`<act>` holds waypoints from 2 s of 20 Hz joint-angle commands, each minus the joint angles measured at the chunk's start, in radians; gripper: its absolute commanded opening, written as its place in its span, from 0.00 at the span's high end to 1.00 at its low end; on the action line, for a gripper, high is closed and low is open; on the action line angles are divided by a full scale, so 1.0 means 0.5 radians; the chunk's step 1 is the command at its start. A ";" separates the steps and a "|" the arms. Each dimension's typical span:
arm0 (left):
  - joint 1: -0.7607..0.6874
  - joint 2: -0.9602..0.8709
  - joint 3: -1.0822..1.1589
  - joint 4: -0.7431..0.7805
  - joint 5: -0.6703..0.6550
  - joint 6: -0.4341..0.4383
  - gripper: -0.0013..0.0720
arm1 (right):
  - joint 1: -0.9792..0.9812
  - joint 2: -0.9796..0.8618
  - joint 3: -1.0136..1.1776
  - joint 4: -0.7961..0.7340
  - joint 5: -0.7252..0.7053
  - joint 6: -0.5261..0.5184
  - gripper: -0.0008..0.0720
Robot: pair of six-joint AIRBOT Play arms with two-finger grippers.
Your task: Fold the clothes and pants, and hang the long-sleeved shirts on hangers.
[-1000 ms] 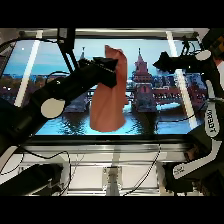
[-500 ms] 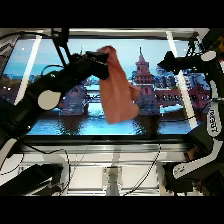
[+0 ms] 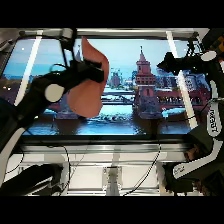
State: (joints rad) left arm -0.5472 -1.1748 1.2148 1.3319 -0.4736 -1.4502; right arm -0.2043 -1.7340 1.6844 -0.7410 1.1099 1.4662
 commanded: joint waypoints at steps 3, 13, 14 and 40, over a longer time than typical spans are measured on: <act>-0.102 -0.369 0.001 -0.001 -0.071 -0.001 0.96 | -0.002 0.001 0.002 0.002 0.009 -0.001 0.97; -0.107 -0.292 0.008 -0.168 0.470 0.000 0.49 | -0.002 0.001 0.002 0.014 -0.018 -0.001 0.76; -0.095 -0.240 0.011 -0.167 0.471 0.000 0.49 | -0.002 0.002 0.002 0.024 -0.028 -0.001 0.76; 0.628 1.620 -1.904 -0.108 -0.544 -1.702 0.83 | -0.002 0.137 -0.711 1.092 0.630 -0.862 0.81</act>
State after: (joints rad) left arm -0.2379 -0.4843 0.3931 1.2793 -0.6796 -2.0617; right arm -0.2054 -1.6657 1.3396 -0.2394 1.4235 1.0462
